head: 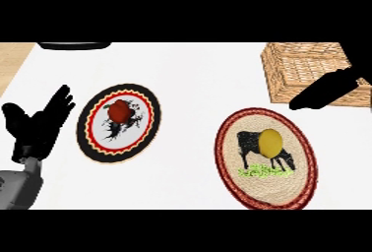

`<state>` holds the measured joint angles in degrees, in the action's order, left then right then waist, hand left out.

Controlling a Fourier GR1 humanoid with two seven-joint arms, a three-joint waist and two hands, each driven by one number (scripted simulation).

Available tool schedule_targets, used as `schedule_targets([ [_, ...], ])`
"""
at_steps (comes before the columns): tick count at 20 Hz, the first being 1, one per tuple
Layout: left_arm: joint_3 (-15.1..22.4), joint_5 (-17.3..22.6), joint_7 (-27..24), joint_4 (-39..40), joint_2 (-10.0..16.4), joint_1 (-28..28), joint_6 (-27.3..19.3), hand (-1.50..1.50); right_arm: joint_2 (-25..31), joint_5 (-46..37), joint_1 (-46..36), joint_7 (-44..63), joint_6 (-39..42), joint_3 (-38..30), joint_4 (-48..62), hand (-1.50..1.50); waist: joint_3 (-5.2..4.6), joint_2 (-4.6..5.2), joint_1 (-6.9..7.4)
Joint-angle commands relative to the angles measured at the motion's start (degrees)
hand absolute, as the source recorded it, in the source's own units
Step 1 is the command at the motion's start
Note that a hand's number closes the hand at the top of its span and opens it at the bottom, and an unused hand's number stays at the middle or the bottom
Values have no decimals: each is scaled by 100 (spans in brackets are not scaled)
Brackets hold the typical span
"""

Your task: Pick the lemon from the placemat and place it in the basket

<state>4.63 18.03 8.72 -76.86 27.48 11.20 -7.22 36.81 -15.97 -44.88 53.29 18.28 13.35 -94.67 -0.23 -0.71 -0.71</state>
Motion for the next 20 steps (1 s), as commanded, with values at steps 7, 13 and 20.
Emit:
schedule_targets([
  [7, -144, -66, 60, -160, 0, -170, -17, 0, 919, 2633, 384, 1163, 1711, -1109, -765, -150, 19, 2, -87],
  [13, -189, -147, 239, -411, -169, -238, -75, 0, 1015, 3005, 1879, 851, 1003, -1841, -1941, -150, 25, 33, -38],
  [20, -231, -417, -35, 380, -455, 279, 214, 0, 267, 1959, 3163, -229, 844, -2089, -2592, -150, 24, 72, 17],
])
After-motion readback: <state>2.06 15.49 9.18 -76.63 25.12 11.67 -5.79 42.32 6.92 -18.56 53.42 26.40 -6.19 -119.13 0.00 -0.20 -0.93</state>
